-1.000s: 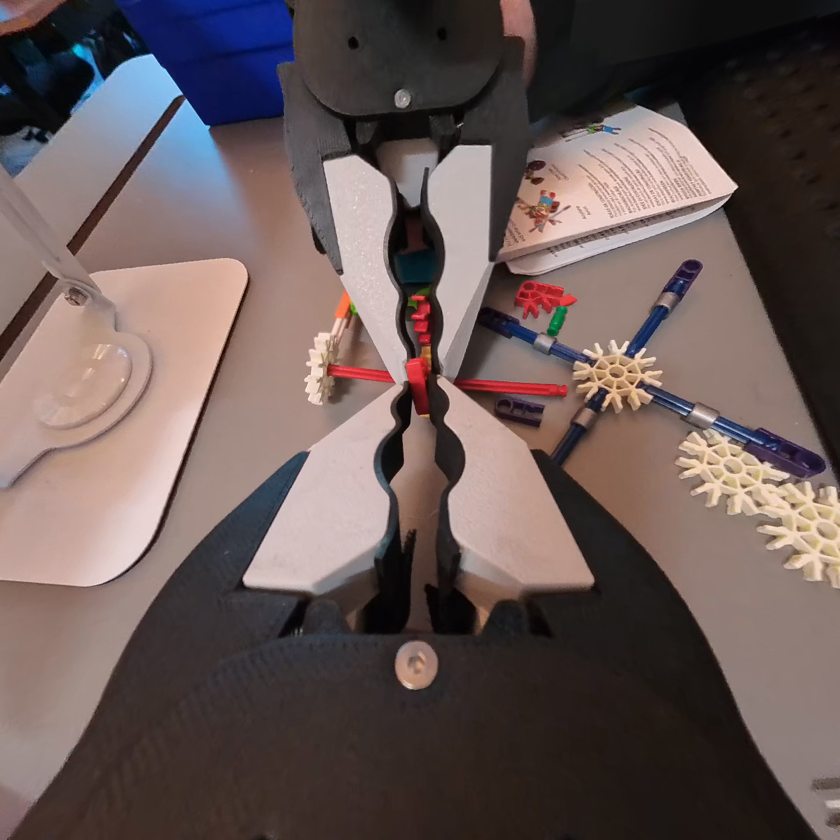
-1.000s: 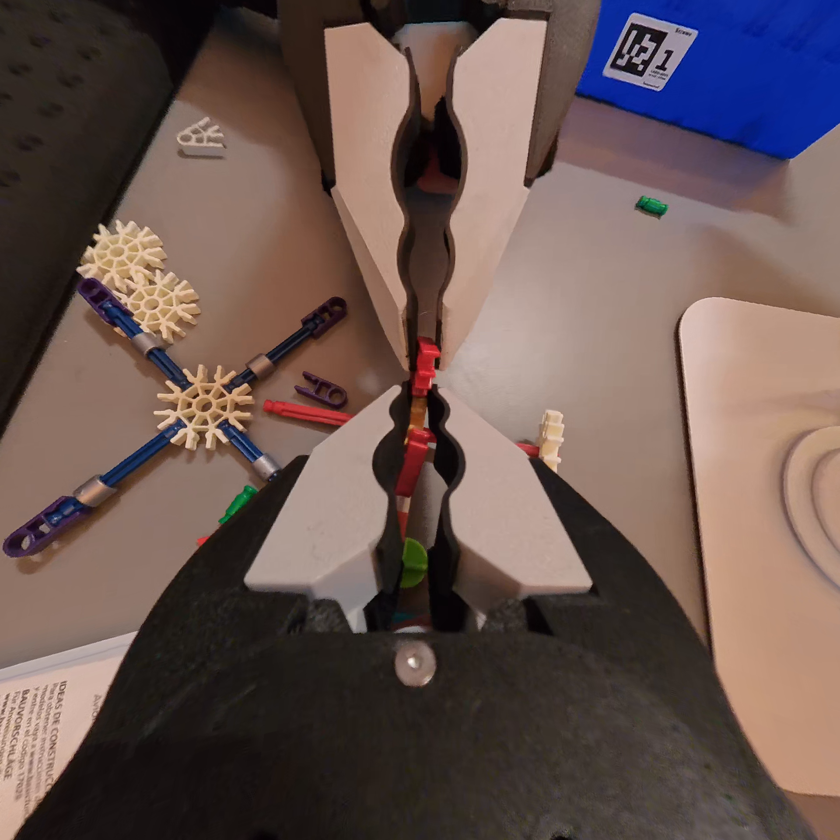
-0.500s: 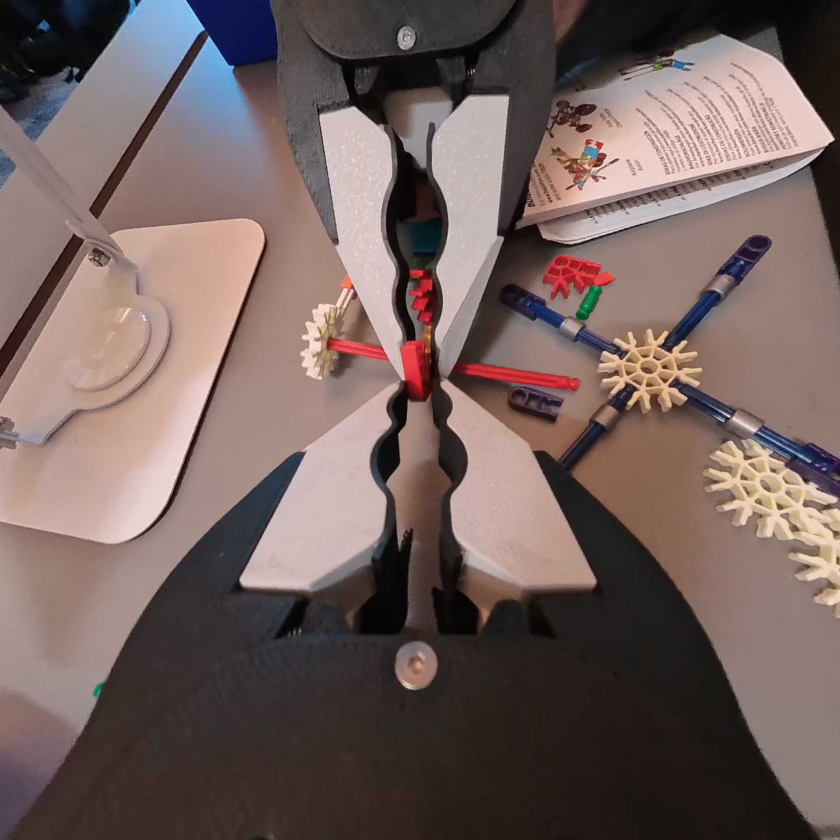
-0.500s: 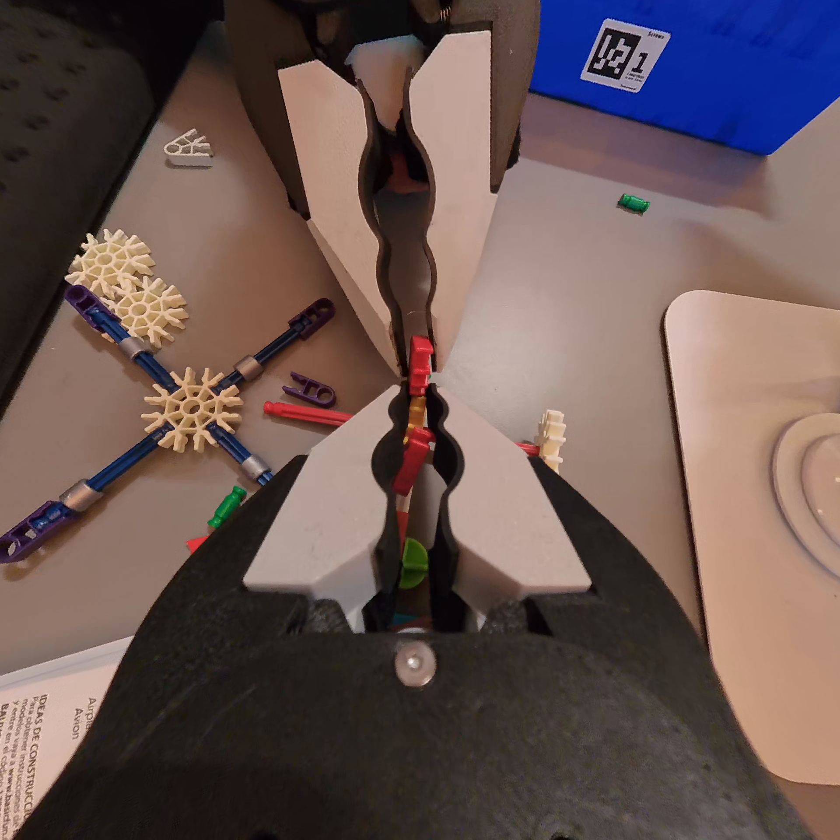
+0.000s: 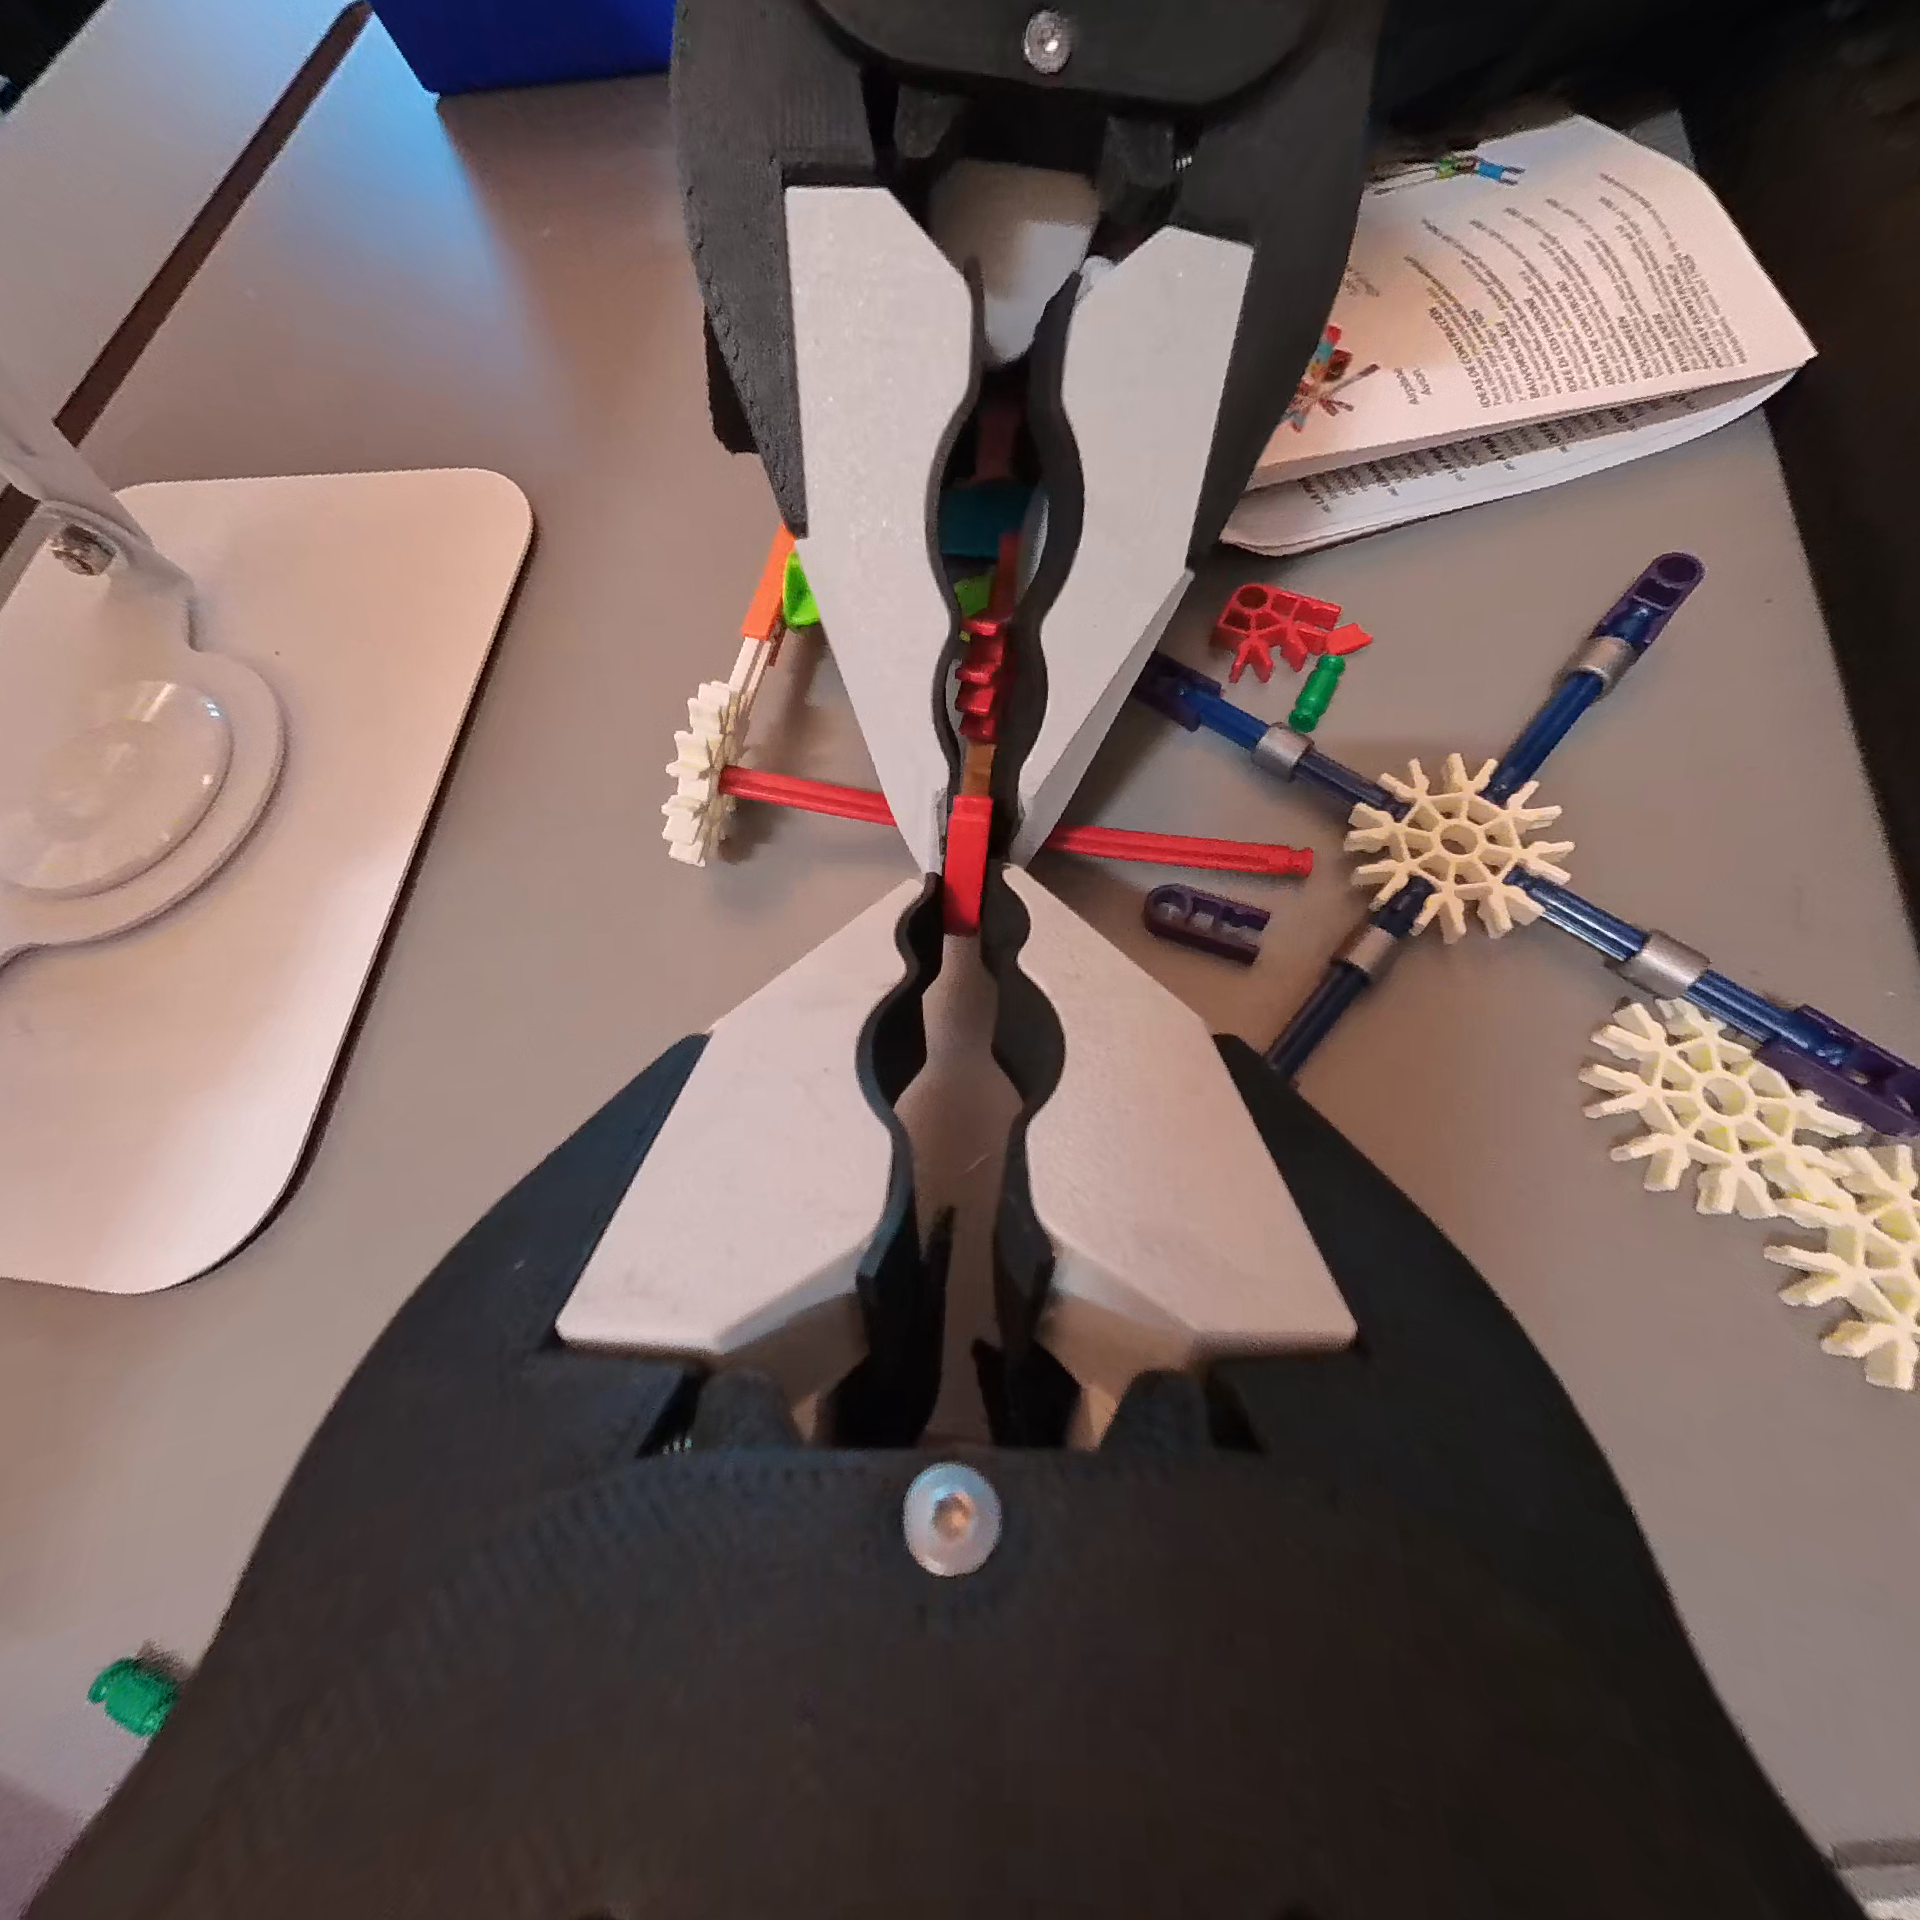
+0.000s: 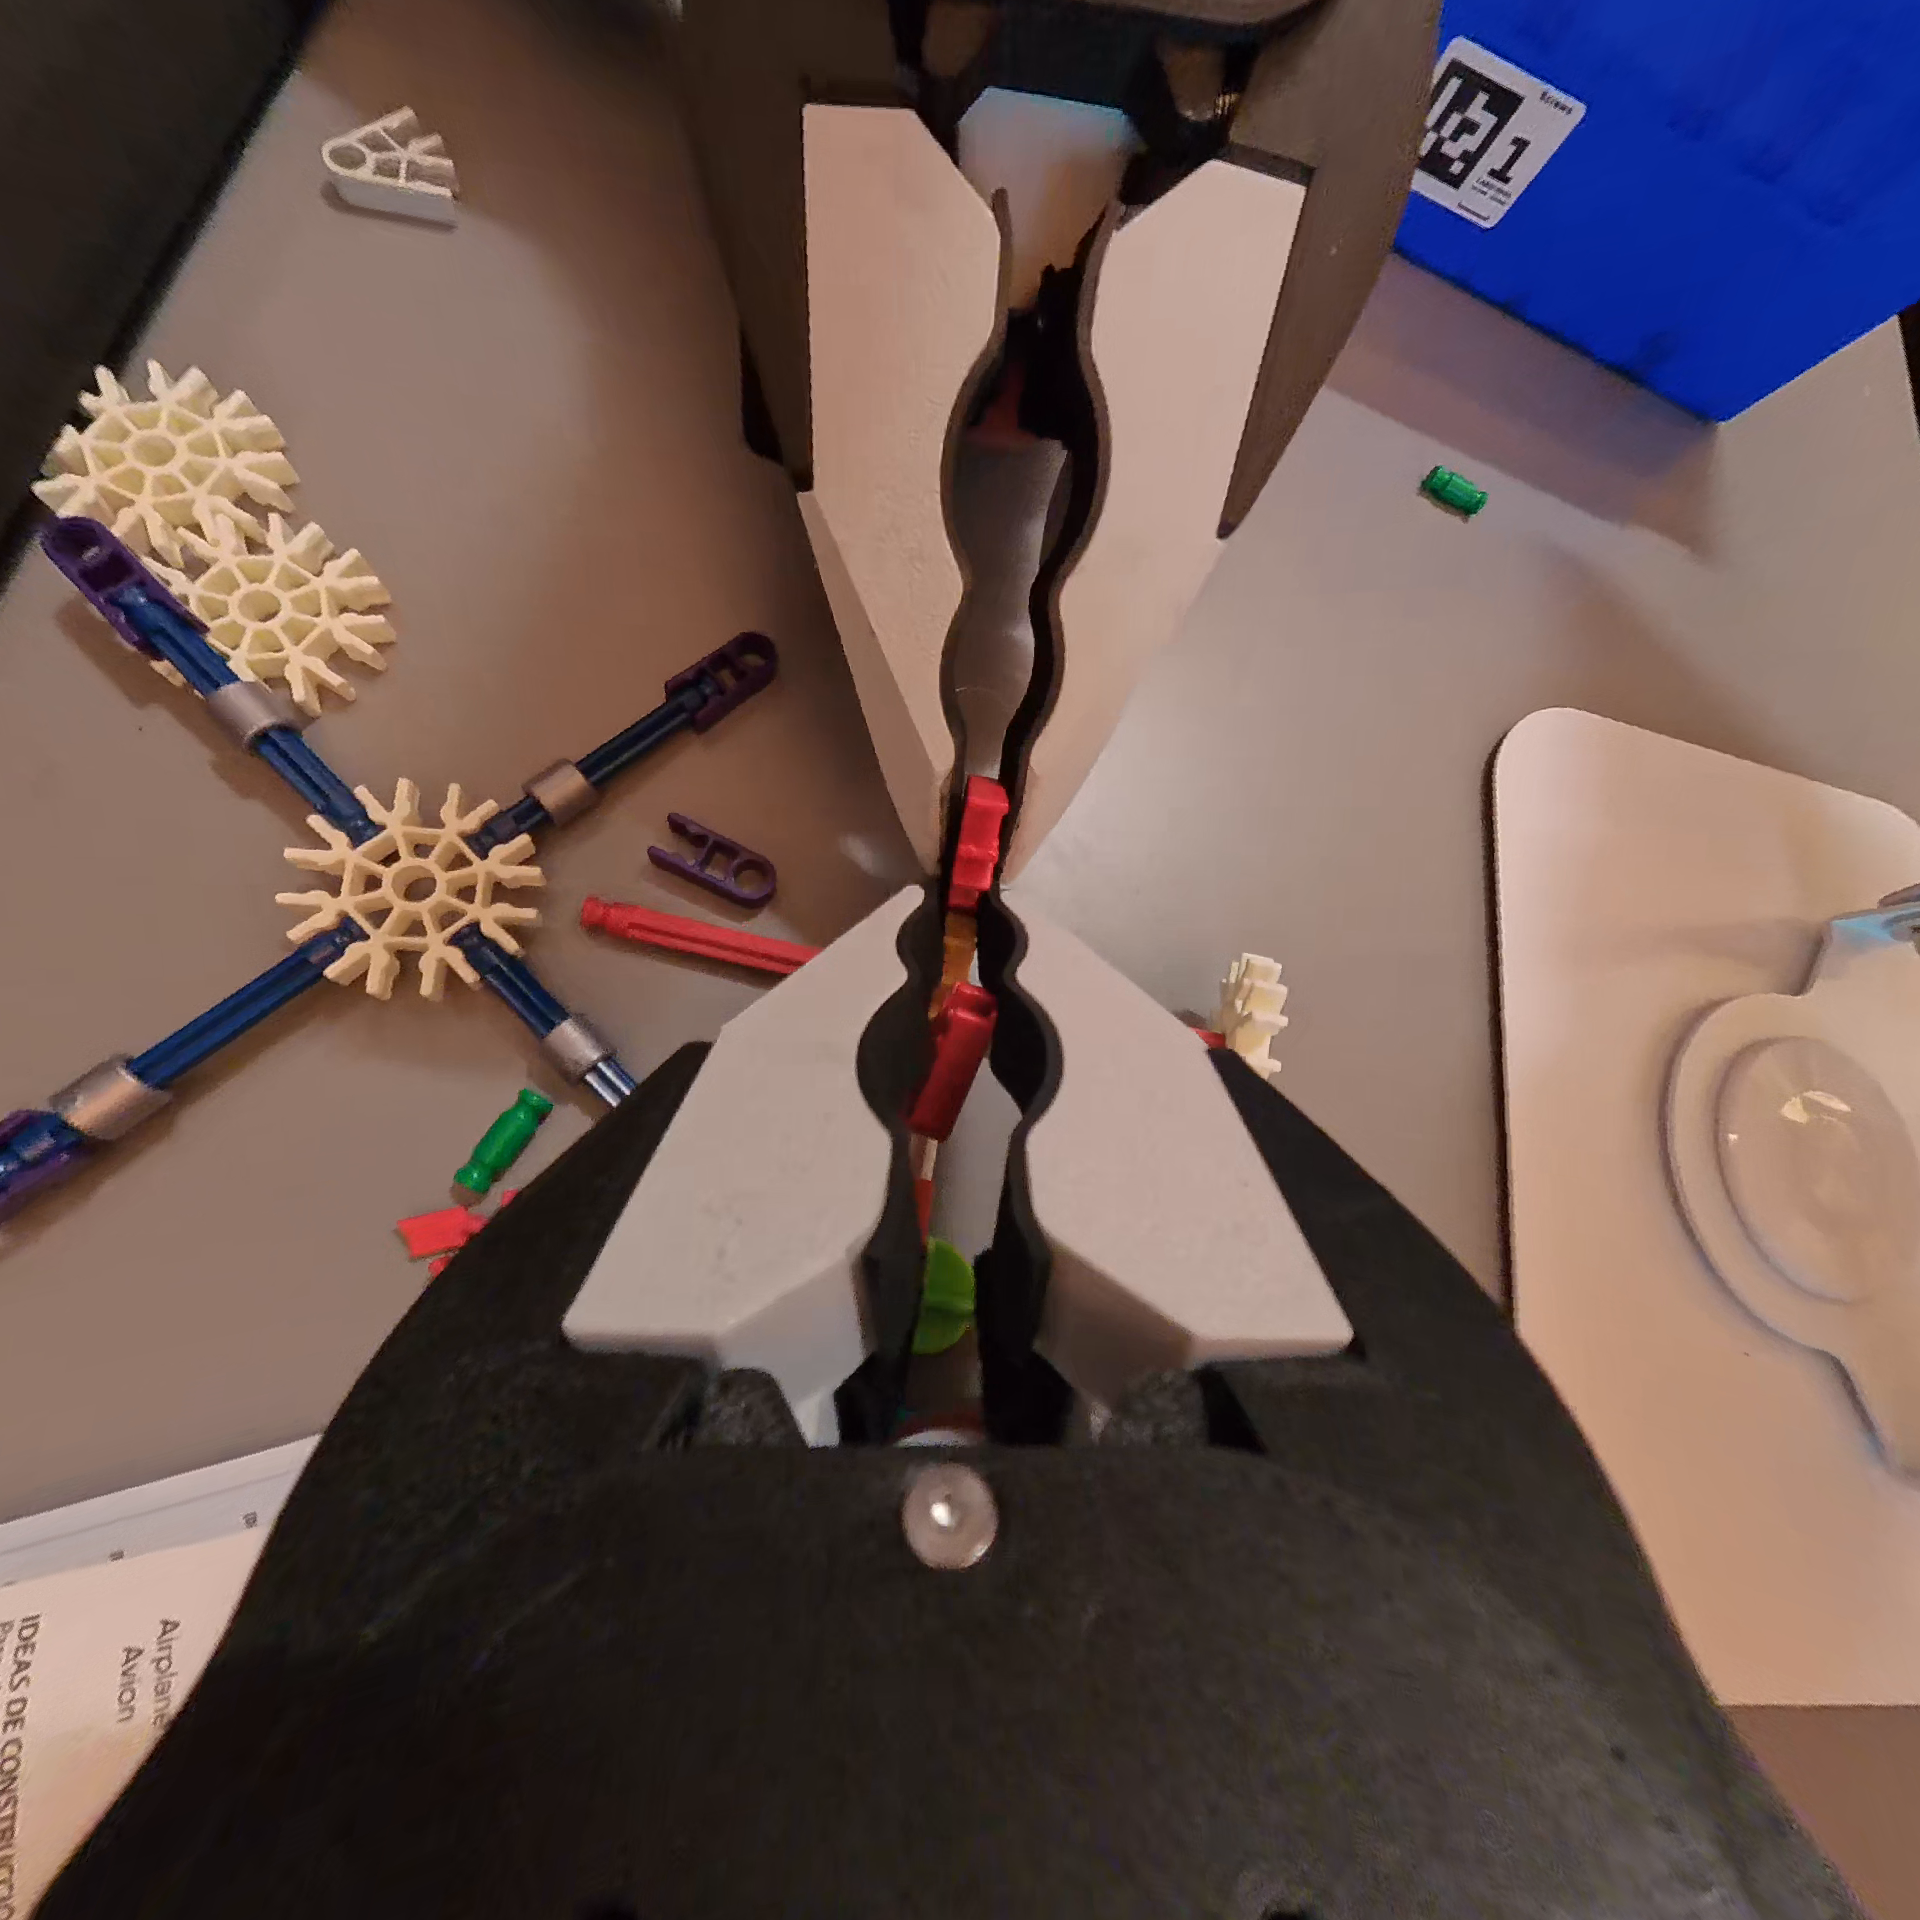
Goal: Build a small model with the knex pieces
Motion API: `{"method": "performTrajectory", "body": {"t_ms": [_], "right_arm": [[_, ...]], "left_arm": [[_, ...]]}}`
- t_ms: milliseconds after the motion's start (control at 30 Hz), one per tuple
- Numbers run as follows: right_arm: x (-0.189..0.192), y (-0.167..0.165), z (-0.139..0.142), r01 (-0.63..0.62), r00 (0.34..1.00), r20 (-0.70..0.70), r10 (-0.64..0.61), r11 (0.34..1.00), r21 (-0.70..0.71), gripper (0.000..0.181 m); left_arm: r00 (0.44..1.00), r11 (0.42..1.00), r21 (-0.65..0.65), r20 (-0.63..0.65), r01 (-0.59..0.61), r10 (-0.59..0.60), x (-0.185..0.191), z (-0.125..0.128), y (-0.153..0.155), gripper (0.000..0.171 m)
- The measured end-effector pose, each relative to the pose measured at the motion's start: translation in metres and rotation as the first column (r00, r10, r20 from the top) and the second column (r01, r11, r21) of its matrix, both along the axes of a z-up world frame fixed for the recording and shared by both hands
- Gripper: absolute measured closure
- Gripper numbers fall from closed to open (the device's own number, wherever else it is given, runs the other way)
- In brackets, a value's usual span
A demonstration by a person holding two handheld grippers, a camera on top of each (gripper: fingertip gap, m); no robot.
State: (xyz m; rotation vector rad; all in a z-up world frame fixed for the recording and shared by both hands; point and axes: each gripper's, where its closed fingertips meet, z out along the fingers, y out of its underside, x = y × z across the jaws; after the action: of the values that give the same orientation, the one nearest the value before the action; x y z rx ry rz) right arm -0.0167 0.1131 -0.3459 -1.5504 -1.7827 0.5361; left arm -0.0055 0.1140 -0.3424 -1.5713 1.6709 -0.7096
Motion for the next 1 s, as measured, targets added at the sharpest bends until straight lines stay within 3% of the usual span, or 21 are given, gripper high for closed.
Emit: {"method": "performTrajectory", "body": {"t_ms": [200,267,400,533,1000], "right_arm": [[0.001,0.007,0.005,0.033,0.999,-0.030,-0.033,0.999,-0.025,0.176],[0.006,0.008,0.010,0.034,0.999,-0.022,-0.034,0.999,0.000,0.154],[0.019,0.015,0.034,0.058,0.997,-0.061,-0.057,0.998,0.019,0.150],[0.044,0.022,0.051,0.084,0.991,-0.096,-0.090,0.995,-0.061,0.150],[0.079,0.024,0.037,0.091,0.995,0.055,-0.087,0.993,-0.082,0.154]], "left_arm": [[1.000,1.000,0.008,0.002,-0.024,0.023,-0.001,0.006,0.004,0.166],[1.000,0.999,-0.035,-0.003,-0.017,0.017,0.000,0.005,0.000,0.167],[0.998,0.998,-0.021,0.007,-0.057,0.057,-0.005,0.008,0.007,0.165],[0.998,0.998,-0.013,-0.005,-0.065,0.065,-0.008,0.009,0.005,0.150],[0.996,0.997,0.007,0.040,-0.076,0.075,-0.005,0.014,0.007,0.150]]}}
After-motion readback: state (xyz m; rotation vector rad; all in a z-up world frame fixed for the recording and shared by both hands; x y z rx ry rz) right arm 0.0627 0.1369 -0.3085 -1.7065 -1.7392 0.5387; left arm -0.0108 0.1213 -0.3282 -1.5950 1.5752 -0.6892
